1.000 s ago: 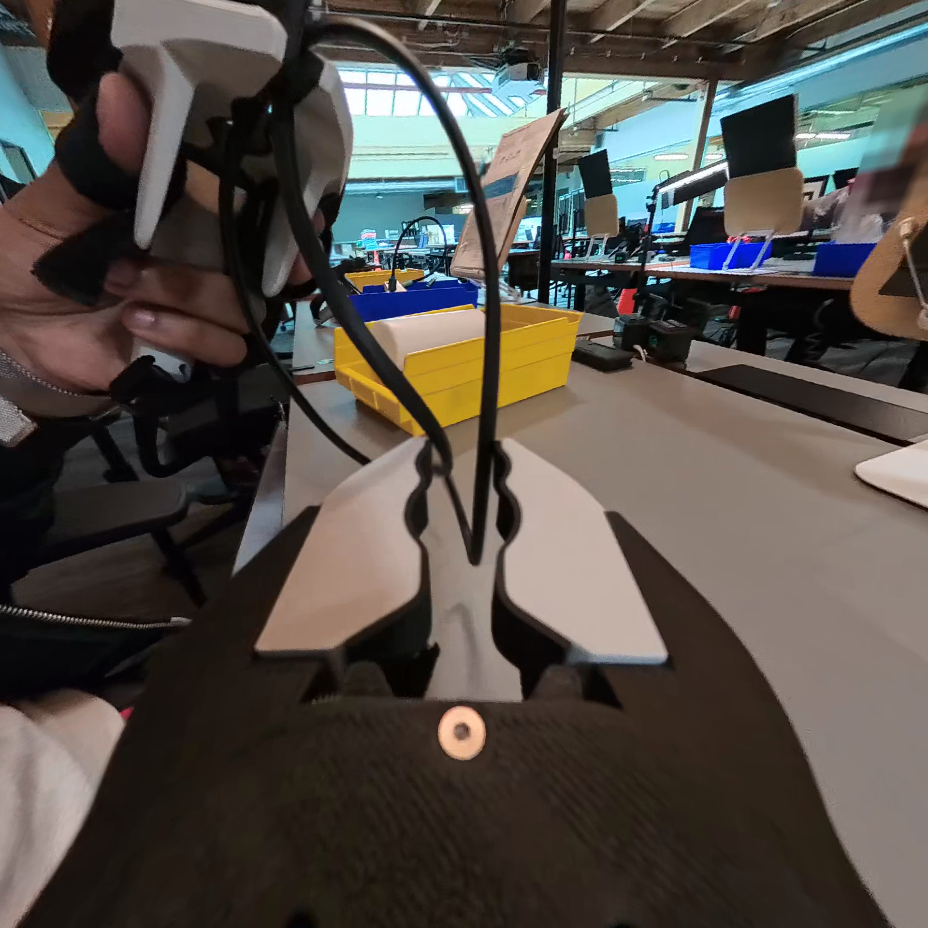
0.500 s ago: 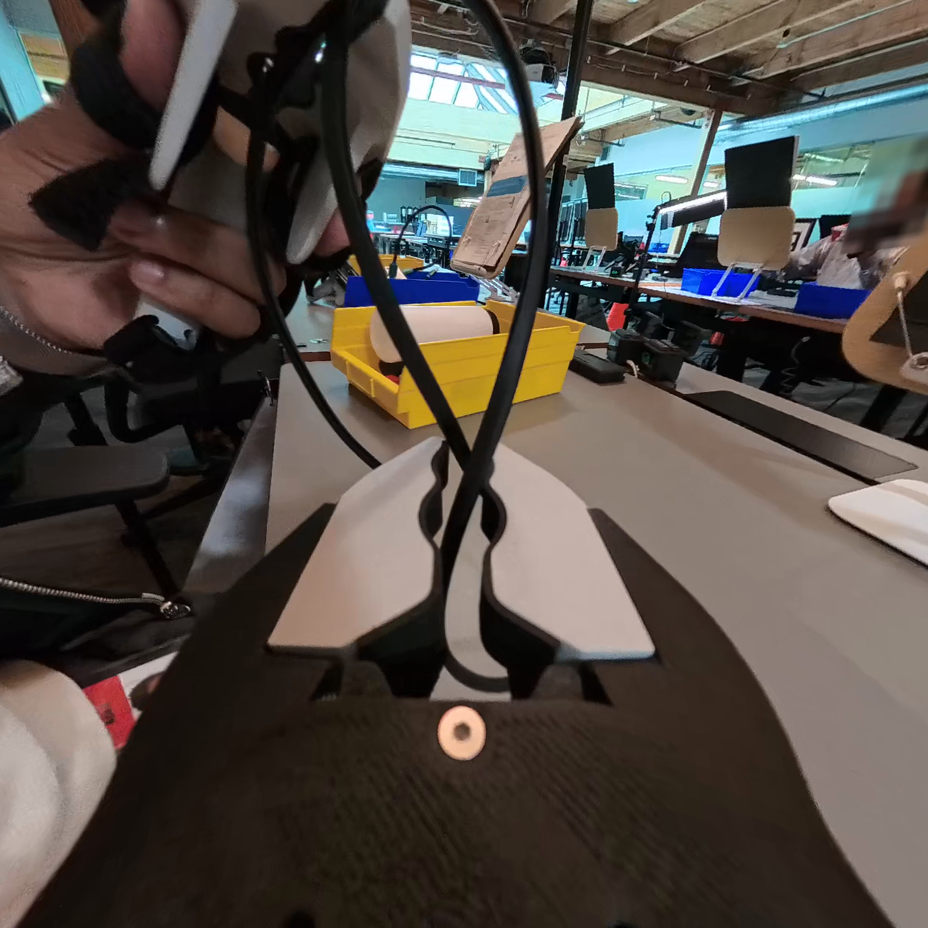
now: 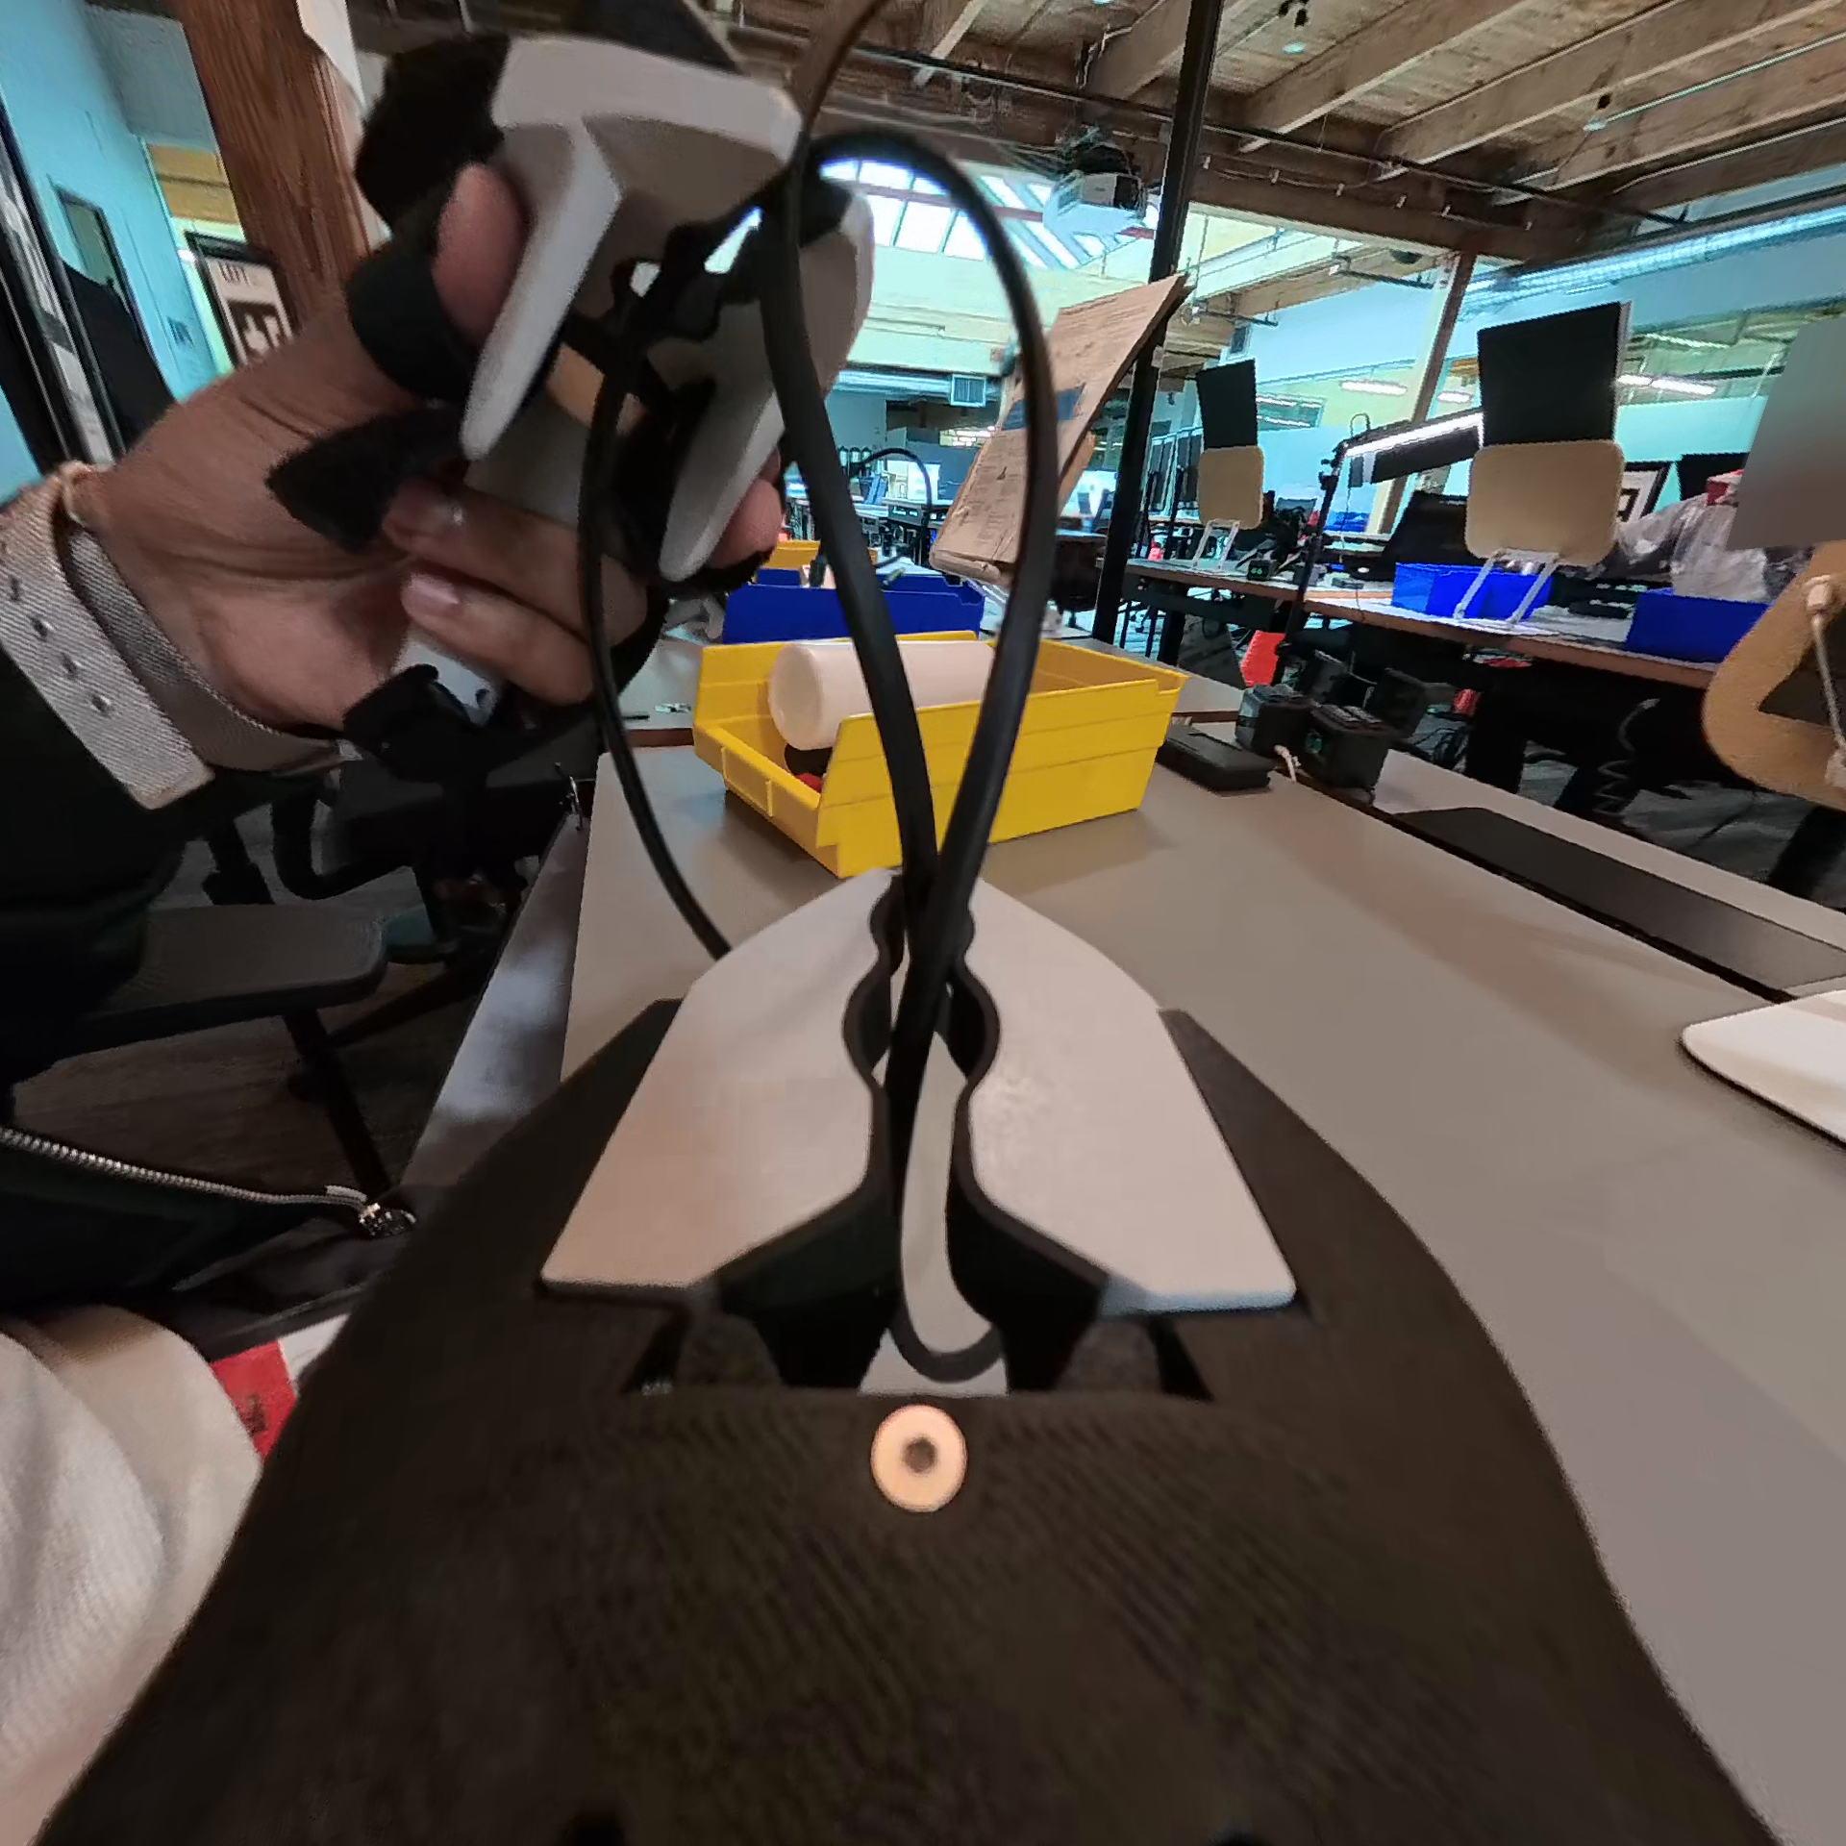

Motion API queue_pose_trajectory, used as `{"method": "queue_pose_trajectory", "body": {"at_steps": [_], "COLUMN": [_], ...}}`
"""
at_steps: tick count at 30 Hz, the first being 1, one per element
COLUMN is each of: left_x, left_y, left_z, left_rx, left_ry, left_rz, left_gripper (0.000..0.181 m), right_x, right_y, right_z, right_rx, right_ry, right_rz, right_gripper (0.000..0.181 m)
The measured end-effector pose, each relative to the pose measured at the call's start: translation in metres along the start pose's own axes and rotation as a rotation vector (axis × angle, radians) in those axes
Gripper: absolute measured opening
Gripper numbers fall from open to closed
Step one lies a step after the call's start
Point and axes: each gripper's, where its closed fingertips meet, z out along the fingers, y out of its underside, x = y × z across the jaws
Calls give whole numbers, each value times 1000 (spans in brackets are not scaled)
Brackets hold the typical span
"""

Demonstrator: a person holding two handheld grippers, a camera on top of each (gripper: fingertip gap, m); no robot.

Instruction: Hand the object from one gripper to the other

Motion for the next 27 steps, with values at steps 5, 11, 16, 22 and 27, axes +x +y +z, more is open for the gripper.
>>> {"method": "queue_pose_trajectory", "body": {"at_steps": [5,11,16,22,27], "left_x": [-10,-18,-19,-21,-22], "left_y": [-4,-7,-6,-4,-5], "left_z": [-8,-13,-13,-13,-14], "left_rx": [14,35,33,24,32], "left_ry": [-10,-20,-22,-24,-24], "left_rz": [-23,-28,-29,-33,-44], "left_gripper": [8,5,5,5,5], "right_x": [3,4,6,5,6], "right_y": [-6,-11,-10,-2,-1], "right_z": [-3,-7,-9,-8,-9], "right_rx": [27,33,31,8,10], "right_ry": [-34,-74,-59,-64,-63], "right_rz": [84,160,138,95,92], "right_gripper": [5,5,6,6,7]}}
